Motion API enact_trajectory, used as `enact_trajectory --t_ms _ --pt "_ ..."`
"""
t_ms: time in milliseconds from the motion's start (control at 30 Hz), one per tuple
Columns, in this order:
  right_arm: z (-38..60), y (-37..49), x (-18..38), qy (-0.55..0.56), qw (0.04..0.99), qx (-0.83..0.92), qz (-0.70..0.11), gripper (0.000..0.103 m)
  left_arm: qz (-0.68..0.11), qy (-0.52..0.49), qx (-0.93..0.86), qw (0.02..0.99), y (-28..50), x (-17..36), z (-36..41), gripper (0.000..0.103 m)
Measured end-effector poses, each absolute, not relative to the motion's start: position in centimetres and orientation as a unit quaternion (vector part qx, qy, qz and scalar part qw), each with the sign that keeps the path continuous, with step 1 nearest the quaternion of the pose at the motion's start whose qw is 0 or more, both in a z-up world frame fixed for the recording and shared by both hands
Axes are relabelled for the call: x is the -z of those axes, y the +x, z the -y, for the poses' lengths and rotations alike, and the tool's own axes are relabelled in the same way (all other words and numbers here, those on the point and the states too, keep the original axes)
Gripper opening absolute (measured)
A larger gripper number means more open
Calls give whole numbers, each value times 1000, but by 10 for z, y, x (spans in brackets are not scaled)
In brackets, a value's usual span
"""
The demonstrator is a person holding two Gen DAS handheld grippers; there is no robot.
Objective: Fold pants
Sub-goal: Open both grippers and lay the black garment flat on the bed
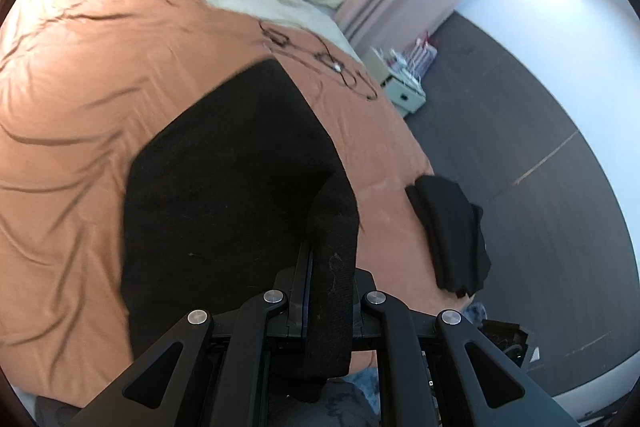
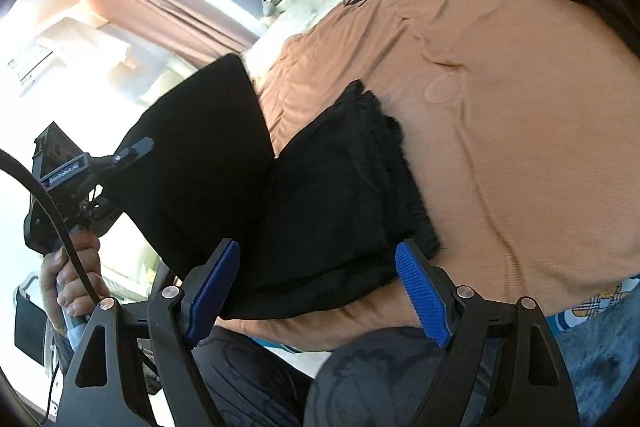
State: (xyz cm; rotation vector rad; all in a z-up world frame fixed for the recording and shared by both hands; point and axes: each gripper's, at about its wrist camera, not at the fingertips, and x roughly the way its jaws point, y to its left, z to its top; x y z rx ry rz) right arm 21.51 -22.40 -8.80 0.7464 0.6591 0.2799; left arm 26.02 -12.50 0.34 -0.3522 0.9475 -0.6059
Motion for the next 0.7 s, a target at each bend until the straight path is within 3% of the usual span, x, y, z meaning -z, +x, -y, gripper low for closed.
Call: enact_trajectory --t_ms 500,533,600,700 --pt "269 194 105 392 859 -98 -313 80 -513 -104 303 796 263 57 215 11" --pt "269 193 105 394 859 -99 -312 80 -516 -101 305 794 262 60 219 14" --pt "268 193 103 395 857 -104 -313 80 -524 -100 314 786 259 64 224 34" --pt "266 194 101 393 857 -111 -314 80 -534 -75 327 776 253 62 230 56"
